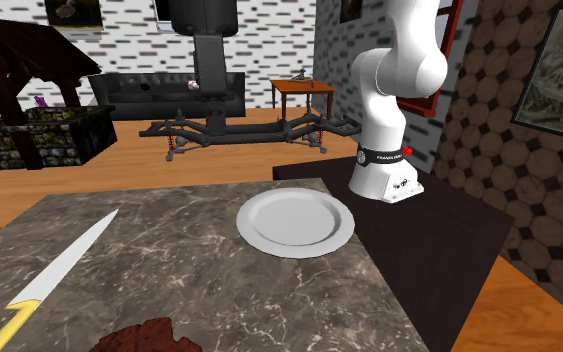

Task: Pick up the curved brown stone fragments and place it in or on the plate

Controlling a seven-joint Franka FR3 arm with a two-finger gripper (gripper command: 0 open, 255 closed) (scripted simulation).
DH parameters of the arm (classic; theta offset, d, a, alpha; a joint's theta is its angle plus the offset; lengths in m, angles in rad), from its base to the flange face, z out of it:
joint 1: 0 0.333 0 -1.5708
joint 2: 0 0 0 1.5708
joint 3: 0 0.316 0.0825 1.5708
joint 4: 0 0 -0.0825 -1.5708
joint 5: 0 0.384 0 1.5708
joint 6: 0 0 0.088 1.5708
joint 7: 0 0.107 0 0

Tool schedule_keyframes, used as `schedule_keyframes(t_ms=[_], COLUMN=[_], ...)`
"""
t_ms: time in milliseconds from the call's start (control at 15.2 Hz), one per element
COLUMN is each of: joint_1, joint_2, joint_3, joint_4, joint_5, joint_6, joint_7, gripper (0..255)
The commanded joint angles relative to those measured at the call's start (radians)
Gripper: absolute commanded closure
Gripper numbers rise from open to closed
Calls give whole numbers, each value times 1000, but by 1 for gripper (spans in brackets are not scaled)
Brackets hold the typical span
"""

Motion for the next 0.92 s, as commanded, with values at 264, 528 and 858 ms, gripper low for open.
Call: schedule_keyframes(t_ms=[264,528,858], joint_1=[28,64,128], joint_2=[229,384,582], joint_3=[43,51,40], joint_4=[156,282,474], joint_5=[-73,-135,-204], joint_6=[73,100,102], joint_7=[114,189,267], gripper=[0,0,0])
